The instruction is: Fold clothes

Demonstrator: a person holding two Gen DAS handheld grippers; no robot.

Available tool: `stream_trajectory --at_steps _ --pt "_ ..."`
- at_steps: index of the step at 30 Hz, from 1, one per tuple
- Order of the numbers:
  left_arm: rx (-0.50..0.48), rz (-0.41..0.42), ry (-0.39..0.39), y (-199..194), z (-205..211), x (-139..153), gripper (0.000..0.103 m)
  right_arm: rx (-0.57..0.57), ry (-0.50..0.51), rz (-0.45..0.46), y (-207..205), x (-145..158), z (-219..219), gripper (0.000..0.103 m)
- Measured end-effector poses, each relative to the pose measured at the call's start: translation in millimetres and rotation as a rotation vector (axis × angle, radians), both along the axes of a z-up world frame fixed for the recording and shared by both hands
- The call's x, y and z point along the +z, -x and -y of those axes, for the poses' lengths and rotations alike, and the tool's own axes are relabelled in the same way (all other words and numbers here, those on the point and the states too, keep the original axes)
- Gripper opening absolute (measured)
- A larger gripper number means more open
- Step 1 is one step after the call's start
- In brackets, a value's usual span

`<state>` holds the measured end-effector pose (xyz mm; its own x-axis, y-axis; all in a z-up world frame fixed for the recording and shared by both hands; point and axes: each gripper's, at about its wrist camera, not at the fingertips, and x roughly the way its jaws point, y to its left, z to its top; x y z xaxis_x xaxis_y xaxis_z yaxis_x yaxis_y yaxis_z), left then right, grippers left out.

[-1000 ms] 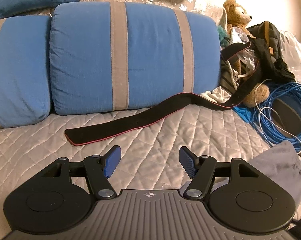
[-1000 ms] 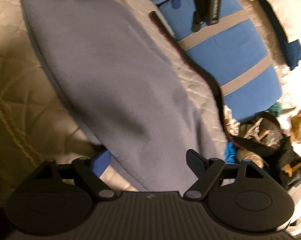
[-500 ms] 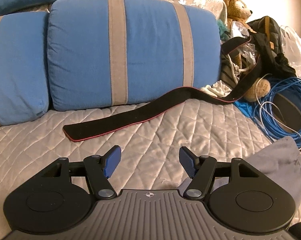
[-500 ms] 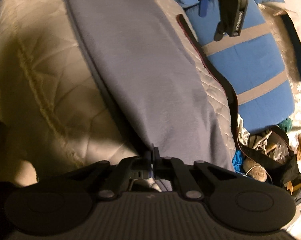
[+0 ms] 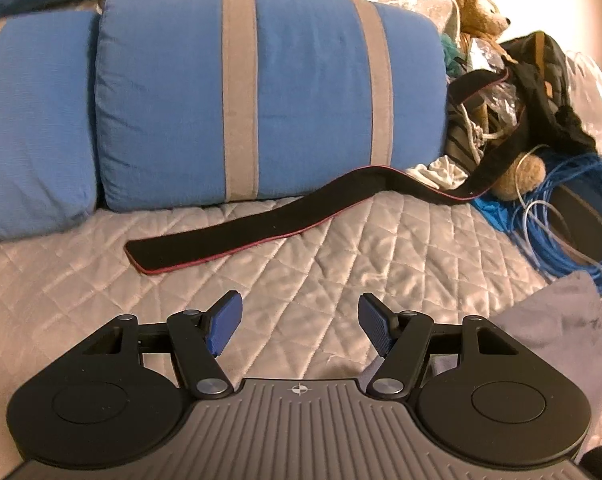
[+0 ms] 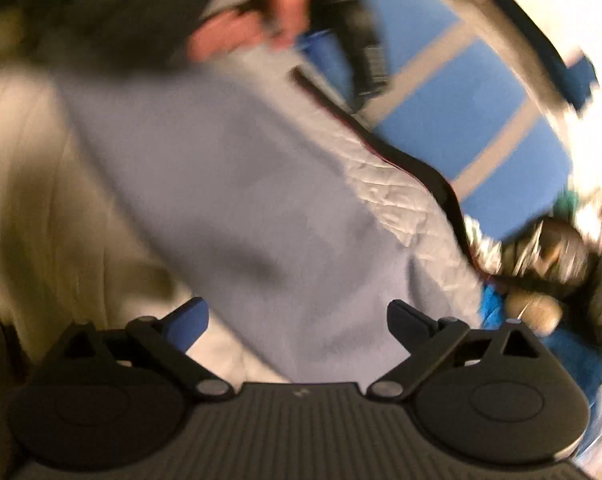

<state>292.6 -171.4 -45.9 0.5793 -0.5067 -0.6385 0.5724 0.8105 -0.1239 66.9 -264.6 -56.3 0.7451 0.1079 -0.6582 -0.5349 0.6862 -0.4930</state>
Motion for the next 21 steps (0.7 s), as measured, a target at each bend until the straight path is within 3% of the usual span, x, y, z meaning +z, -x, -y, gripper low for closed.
stream_trajectory --at_steps 2,7,12,15,16,17,21 --pt "-0.017 -0.078 0.043 -9 -1 -7 0.063 -0.087 -0.132 -0.026 -19 9 3 0.103" --pt "-0.082 -0.271 0.132 -28 2 -30 0.061 -0.278 -0.334 -0.084 -62 5 6 0.103" --pt "-0.160 -0.361 0.156 -33 8 -44 0.056 -0.392 -0.511 -0.149 -79 -13 8 0.103" --pt "-0.200 -0.393 0.146 -33 12 -49 0.039 -0.398 -0.560 -0.185 -80 -28 10 0.103" --pt "-0.208 -0.393 0.127 -31 14 -49 0.015 -0.392 -0.548 -0.178 -79 -32 9 0.103" --pt "-0.216 -0.393 0.109 -28 16 -50 0.008 -0.385 -0.535 -0.171 -79 -35 8 0.103" --pt "-0.355 -0.286 0.077 -2 14 -35 0.003 -0.385 -0.520 -0.158 -78 -37 5 0.103"
